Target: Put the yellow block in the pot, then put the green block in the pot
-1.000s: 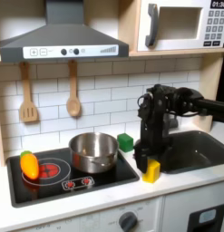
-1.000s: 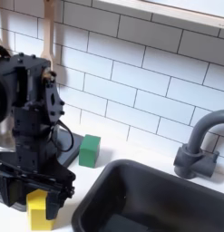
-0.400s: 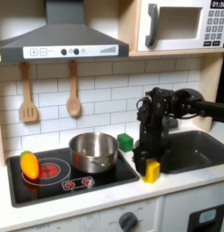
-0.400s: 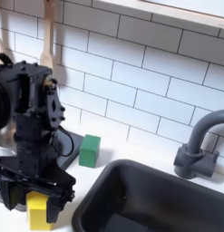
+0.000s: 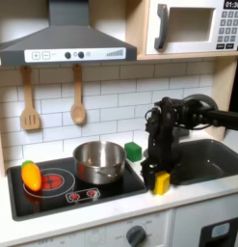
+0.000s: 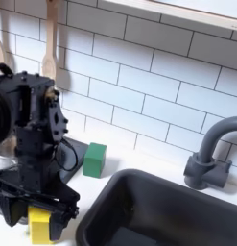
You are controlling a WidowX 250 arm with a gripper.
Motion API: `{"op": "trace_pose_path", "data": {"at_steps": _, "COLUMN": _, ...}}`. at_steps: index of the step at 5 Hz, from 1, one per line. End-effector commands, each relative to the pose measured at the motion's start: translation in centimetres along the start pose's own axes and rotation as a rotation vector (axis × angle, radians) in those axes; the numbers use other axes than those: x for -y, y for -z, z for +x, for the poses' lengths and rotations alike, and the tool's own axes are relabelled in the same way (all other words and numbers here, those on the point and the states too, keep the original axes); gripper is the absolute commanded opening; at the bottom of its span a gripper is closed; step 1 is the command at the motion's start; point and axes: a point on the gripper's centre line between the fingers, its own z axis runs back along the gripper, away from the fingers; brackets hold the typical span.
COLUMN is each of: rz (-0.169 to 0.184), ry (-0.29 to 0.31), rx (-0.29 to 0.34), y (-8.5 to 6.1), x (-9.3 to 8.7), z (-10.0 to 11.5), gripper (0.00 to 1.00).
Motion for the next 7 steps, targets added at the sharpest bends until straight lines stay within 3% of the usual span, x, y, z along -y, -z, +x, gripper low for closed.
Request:
{"op": "trace_pose_path", "data": {"at_steps": 1, "rz": 0.0, "ry": 0.011, "rx": 0.013, "y": 0.77, "x": -0.14, "z": -0.19, "gripper": 1.0}}
{"op": "trace_pose_path", "data": {"at_steps": 3, "rz": -0.003, "ry": 0.011, "rx": 0.029, "y": 1.38, "x": -0.59, "z": 0.06, "gripper": 1.0}}
{"op": "trace_pose_path", "data": {"at_steps": 7, "rz": -0.033, "ry": 0.049, "rx": 0.093, "y": 1.22, "x": -0.35, "z": 0.28, "gripper": 1.0}}
